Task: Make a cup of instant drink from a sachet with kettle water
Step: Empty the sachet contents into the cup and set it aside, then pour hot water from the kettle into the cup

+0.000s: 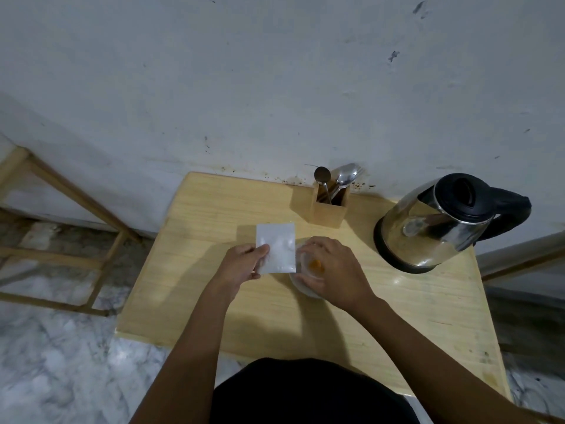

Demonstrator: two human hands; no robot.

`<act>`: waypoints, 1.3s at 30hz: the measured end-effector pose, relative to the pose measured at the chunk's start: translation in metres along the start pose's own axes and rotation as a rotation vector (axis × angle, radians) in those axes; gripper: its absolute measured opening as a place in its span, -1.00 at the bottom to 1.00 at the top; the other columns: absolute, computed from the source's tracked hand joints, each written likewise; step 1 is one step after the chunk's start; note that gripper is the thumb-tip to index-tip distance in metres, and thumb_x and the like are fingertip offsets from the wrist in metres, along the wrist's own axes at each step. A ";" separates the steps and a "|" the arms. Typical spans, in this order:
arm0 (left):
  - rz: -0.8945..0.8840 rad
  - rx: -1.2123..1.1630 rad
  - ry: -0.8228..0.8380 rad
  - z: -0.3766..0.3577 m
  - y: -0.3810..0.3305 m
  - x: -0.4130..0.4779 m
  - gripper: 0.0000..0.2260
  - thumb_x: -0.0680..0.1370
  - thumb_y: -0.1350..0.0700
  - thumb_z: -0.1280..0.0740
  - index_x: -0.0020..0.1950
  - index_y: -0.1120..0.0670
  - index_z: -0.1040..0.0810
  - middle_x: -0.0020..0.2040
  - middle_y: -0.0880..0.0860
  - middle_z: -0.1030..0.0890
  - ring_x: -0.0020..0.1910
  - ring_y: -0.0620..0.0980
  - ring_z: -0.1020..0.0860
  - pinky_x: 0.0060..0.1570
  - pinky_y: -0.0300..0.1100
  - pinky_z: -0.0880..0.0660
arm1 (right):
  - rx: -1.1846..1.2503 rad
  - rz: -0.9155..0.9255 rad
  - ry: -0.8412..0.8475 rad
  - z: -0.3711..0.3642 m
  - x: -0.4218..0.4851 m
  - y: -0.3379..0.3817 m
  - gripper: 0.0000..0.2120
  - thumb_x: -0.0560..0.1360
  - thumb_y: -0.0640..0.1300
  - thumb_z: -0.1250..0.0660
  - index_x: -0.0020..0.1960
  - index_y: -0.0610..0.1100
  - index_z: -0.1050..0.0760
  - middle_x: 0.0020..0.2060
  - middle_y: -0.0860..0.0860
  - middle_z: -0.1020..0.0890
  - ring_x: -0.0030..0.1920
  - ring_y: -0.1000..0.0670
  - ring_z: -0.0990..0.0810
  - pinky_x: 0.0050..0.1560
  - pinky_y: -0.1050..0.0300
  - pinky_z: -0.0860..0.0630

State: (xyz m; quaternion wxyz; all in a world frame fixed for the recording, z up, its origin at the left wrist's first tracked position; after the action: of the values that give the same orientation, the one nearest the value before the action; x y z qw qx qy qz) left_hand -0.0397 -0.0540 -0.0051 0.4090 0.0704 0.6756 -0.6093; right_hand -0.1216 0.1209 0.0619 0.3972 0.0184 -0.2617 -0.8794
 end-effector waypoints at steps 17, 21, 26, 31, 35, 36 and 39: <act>-0.358 1.124 -0.217 -0.025 0.043 0.024 -0.58 0.57 -0.04 -0.17 0.43 -0.02 -0.29 0.52 0.06 -0.21 0.45 0.13 -0.20 0.35 0.06 -0.28 | 0.082 -0.397 0.247 -0.032 -0.007 -0.052 -0.22 0.36 0.27 -0.41 0.47 0.05 -0.22 0.40 0.05 -0.26 0.36 -0.01 -0.32 0.09 0.00 -0.52; -0.347 1.181 -0.174 -0.027 0.045 0.026 -0.58 0.58 -0.02 -0.15 0.43 -0.01 -0.29 0.53 0.07 -0.18 0.45 0.14 -0.19 0.35 0.07 -0.26 | 0.078 -0.411 0.244 -0.031 -0.006 -0.053 -0.23 0.35 0.25 -0.43 0.45 0.05 -0.24 0.37 0.06 -0.27 0.34 0.00 -0.34 0.06 0.02 -0.53; -0.393 1.181 -0.201 -0.025 0.035 0.024 -0.63 0.57 -0.05 -0.13 0.37 -0.04 -0.34 0.48 0.06 -0.26 0.38 0.15 -0.27 0.30 0.09 -0.30 | 0.106 -0.411 0.271 -0.028 -0.007 -0.051 -0.20 0.36 0.30 -0.40 0.48 0.09 -0.19 0.42 0.07 -0.23 0.36 -0.01 -0.35 0.08 0.02 -0.50; -0.551 0.708 -0.216 -0.039 0.004 0.005 -0.70 0.58 -0.07 -0.18 0.23 0.02 -0.52 0.20 0.02 -0.59 0.19 0.08 -0.51 0.16 0.01 -0.48 | 0.250 -0.449 0.170 -0.004 -0.015 -0.058 -0.36 0.46 0.28 -0.33 0.45 0.09 -0.26 0.45 0.15 -0.25 0.33 0.07 -0.40 0.16 0.00 -0.48; -0.339 0.573 -0.039 -0.075 -0.002 0.009 -0.73 0.56 -0.10 -0.19 0.07 0.00 -0.59 -0.04 -0.03 -0.64 -0.04 -0.03 -0.58 -0.02 -0.09 -0.54 | 0.315 -0.405 -0.010 0.030 -0.031 -0.067 -0.56 0.53 0.22 -0.26 0.35 0.08 -0.41 0.27 0.22 -0.41 0.20 0.23 -0.41 0.15 0.12 -0.46; -0.320 0.607 -0.045 -0.080 -0.004 0.011 -0.75 0.56 -0.09 -0.20 -0.01 0.01 -0.59 -0.13 -0.03 -0.63 -0.11 -0.02 -0.58 -0.09 -0.10 -0.52 | 0.324 -0.399 -0.040 0.039 -0.036 -0.071 -0.59 0.54 0.21 -0.26 0.33 0.09 -0.43 0.25 0.22 -0.44 0.19 0.24 -0.41 0.15 0.15 -0.46; -0.289 0.657 -0.110 -0.085 -0.007 0.017 -0.77 0.55 0.02 -0.20 -0.23 0.07 -0.53 -0.32 0.01 -0.55 -0.24 0.06 -0.53 -0.22 -0.12 -0.45 | 0.338 -0.374 -0.155 0.070 -0.049 -0.083 -0.69 0.55 0.14 -0.29 0.24 0.06 -0.52 0.16 0.20 -0.51 0.13 0.19 -0.49 0.12 0.16 -0.50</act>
State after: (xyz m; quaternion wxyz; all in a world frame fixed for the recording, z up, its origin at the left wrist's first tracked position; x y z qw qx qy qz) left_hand -0.0944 0.0122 -0.0169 0.3098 0.0689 0.4239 -0.8483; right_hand -0.1625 0.2320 0.0737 0.1979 0.0652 -0.4264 -0.8802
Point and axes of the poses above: each hand's wrist, its own x-axis towards the middle knuckle, its own z-axis out of the back of the hand, y = z × x, the point moved 9 cm from there along x, towards the middle knuckle
